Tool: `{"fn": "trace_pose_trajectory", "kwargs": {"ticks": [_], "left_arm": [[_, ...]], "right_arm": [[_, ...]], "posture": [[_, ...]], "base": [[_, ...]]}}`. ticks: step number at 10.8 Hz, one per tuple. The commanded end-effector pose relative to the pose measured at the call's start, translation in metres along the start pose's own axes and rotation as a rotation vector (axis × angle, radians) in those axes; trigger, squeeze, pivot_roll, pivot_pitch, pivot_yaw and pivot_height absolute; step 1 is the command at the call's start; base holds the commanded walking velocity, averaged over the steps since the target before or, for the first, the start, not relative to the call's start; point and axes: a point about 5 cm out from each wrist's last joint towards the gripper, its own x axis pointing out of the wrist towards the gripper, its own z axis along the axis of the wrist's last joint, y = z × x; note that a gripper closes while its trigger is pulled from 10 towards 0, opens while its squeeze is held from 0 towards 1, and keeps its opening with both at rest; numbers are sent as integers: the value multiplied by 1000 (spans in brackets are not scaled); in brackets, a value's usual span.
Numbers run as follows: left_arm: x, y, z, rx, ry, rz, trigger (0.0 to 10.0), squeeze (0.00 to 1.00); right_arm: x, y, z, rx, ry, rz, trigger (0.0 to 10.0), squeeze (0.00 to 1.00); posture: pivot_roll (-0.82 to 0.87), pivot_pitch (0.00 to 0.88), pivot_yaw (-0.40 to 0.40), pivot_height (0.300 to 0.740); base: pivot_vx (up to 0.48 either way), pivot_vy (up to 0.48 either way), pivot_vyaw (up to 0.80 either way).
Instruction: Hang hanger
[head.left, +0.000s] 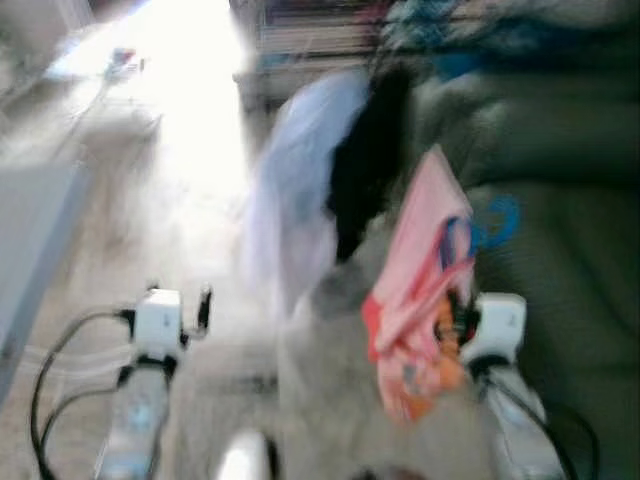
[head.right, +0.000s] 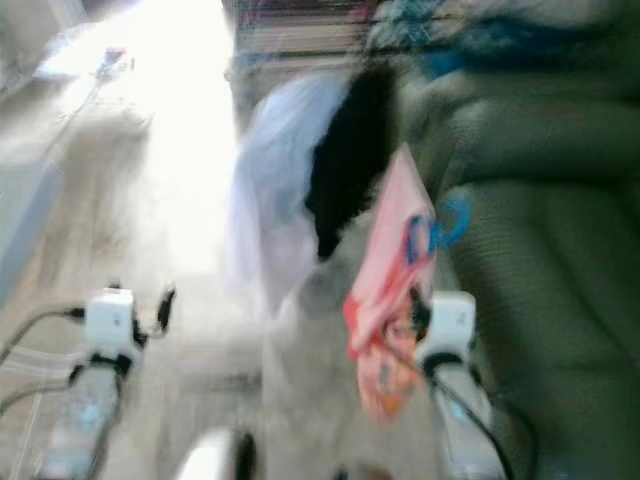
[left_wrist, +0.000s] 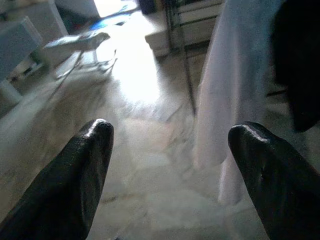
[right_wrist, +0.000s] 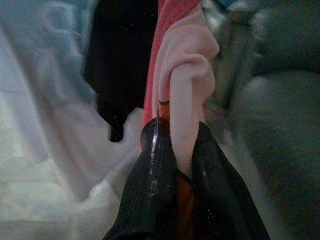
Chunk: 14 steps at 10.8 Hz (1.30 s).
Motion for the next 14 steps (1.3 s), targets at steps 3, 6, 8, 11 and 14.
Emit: {"fn": "trace_pose_trajectory", "kwargs": {"ticks": [3, 6, 8, 11, 14], "left_arm": [[1, -10, 2, -30, -13, -39, 10000, 0], [3, -13, 3, -42, -14, -49, 10000, 0], [3, -13, 2, -40, -10, -53, 10000, 0], [2, -12, 1, -30, -4, -53, 10000, 0], [3, -10, 0, -25, 0, -53, 10000, 0]], "right_arm": [[5, -14, 2, -12, 13, -120, 10000, 0], [12, -16, 6, -37, 9, -134, 10000, 0], [13, -17, 7, -46, 10, -137, 10000, 0], [14, -14, 5, -45, 19, -126, 10000, 0], [16, -12, 5, -24, 27, -124, 10000, 0]], "posture": [[12, 100, -45, 740], [8, 102, -48, 740], [4, 106, -51, 740], [4, 106, -51, 740], [13, 107, -57, 740]], "base": [[0, 0, 175], [82, -299, 0], [247, -334, 0], [245, -311, 0], [160, -272, 0]]}}
